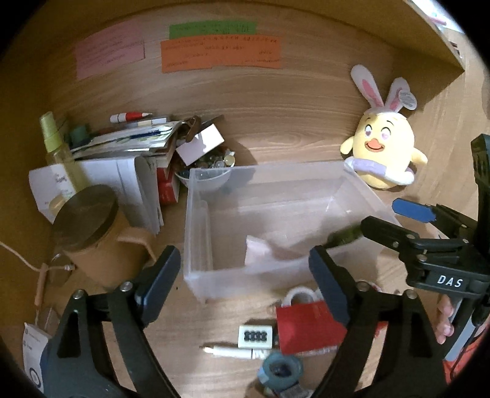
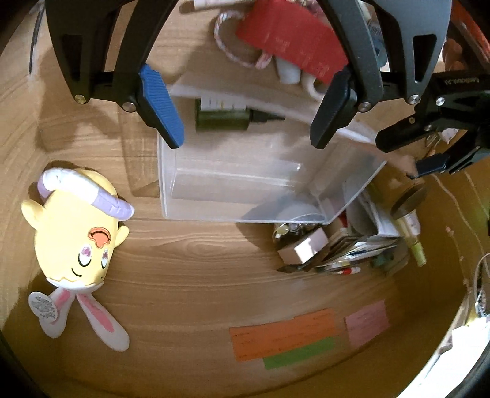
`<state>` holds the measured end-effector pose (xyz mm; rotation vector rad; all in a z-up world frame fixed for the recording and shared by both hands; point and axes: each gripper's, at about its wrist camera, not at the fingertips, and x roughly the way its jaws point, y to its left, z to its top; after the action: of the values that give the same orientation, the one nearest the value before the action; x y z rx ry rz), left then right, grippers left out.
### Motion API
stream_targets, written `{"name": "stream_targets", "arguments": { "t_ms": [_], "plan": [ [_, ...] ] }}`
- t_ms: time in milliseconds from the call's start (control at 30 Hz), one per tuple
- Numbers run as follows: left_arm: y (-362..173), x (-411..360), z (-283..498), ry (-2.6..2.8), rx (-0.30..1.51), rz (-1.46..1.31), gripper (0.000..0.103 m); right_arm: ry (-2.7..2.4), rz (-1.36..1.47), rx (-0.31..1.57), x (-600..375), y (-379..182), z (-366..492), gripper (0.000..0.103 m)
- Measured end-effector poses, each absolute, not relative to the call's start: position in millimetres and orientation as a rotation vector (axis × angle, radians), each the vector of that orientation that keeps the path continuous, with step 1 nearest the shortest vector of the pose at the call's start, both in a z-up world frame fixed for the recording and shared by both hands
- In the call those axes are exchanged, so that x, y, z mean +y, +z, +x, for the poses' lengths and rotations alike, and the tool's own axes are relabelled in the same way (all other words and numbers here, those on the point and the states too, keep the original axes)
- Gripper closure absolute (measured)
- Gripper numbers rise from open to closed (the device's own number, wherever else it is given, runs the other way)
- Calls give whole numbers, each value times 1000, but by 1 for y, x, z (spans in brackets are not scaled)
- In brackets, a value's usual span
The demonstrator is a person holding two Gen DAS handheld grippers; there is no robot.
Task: Organize objects
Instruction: 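Place the pink-white tube into the clear box and open the left tool, then grasp the white eraser with the left tool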
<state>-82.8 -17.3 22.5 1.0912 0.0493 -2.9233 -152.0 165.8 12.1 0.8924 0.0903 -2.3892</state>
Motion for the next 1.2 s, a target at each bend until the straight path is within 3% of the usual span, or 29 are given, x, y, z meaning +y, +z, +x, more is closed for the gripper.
{"name": "stream_targets", "arguments": {
  "t_ms": [633, 1200],
  "plan": [
    [-25, -24, -13, -2872, 91, 1236, 11, -2308, 992, 220, 177, -28, -92, 19],
    [-69, -38, 21, -2843, 255, 1395, 11, -2295, 1086, 322, 182, -60, -95, 19]
  ]
}}
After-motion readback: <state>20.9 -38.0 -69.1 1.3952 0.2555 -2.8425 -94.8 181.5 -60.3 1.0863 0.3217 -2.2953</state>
